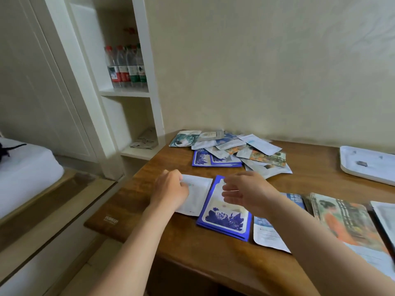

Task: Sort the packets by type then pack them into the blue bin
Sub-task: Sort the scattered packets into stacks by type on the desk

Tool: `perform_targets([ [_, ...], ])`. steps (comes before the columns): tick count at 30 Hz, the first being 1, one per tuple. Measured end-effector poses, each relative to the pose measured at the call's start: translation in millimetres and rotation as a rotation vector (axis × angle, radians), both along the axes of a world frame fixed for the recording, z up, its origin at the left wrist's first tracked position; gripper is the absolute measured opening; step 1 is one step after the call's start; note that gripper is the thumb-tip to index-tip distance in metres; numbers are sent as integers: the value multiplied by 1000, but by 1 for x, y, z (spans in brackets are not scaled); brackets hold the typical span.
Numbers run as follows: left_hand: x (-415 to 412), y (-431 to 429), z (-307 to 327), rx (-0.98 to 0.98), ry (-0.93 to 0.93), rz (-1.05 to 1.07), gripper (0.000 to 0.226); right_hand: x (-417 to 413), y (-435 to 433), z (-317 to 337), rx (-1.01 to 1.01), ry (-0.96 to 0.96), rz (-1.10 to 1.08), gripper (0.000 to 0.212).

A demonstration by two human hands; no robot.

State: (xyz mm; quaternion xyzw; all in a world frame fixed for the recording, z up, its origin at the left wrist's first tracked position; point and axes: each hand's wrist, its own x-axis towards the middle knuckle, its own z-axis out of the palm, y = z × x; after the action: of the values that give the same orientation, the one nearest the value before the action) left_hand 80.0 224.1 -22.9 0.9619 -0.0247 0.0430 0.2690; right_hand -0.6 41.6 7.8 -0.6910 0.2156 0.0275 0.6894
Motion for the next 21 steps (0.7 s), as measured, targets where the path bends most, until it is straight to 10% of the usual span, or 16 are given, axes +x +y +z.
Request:
perform_targets([
  [13, 26, -162, 19, -503, 233, -319, 49, 38, -163, 7, -357, 80, -147, 5],
  [21, 72, -221, 6, -738, 398, -6, 26, 102, -220, -24, -849, 168, -16, 38],
])
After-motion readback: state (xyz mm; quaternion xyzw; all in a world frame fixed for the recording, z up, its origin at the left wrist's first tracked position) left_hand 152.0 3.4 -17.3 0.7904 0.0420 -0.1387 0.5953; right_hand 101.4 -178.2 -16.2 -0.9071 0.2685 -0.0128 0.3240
